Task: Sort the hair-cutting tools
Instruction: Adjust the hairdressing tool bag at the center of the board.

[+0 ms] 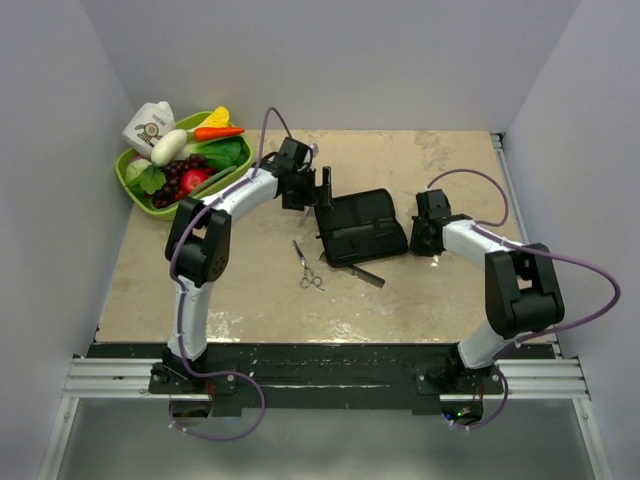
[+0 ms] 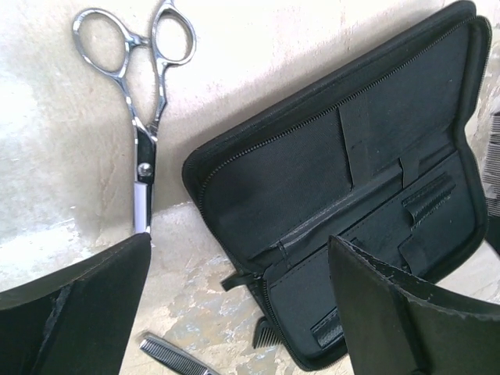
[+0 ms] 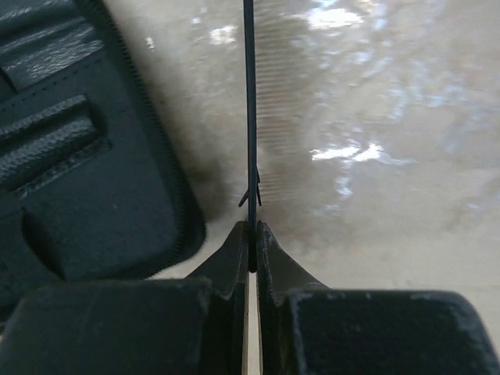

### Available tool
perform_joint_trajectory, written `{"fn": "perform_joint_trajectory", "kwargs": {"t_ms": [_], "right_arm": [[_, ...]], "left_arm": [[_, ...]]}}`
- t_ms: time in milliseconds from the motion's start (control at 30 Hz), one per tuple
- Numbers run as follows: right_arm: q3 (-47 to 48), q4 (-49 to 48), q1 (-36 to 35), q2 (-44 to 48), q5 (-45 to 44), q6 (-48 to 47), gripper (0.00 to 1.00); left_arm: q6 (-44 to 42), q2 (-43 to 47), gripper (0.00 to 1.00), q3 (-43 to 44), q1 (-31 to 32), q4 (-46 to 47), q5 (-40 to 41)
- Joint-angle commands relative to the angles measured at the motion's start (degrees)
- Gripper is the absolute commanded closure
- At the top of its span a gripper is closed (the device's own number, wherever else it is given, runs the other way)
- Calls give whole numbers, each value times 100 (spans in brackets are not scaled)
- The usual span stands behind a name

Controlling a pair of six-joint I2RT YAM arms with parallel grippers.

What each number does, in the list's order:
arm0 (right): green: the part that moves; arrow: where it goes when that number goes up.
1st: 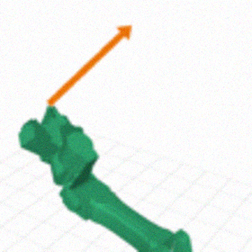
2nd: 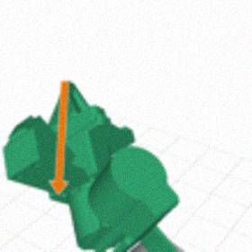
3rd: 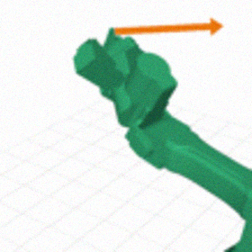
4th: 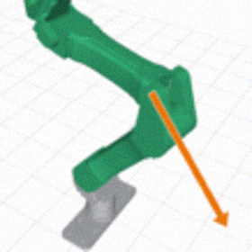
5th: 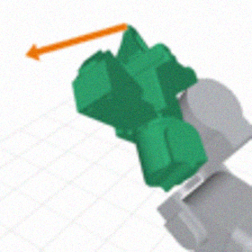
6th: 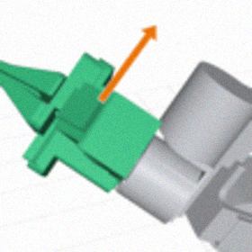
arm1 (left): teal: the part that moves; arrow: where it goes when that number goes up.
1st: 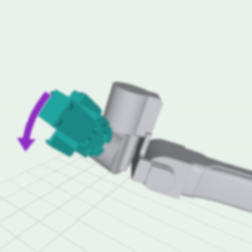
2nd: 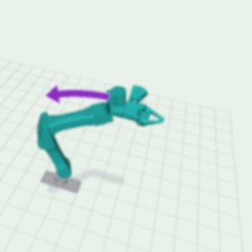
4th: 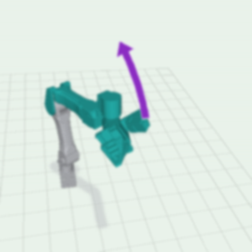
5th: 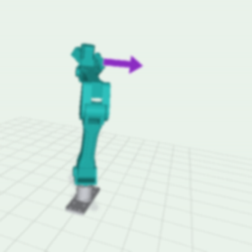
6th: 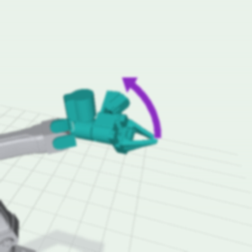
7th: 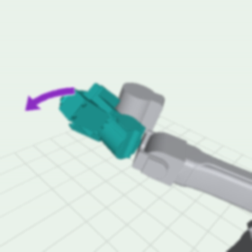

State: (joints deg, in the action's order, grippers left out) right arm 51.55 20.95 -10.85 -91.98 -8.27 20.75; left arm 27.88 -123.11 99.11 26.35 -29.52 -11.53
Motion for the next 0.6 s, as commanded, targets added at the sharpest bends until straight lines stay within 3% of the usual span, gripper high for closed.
{"fn": "perform_joint_trajectory", "kwargs": {"t_ms": [0,367,567], "right_arm": [[215,-407,-198,-372,-262,245,100],[979,-205,-207,-838,-939,-27,100],[989,-372,-268,-953,-423,-28,100]], "left_arm": [[60,-178,2,20,142,174,-25],[148,-275,1,267,300,51,19],[148,-363,2,275,353,95,89]]}}
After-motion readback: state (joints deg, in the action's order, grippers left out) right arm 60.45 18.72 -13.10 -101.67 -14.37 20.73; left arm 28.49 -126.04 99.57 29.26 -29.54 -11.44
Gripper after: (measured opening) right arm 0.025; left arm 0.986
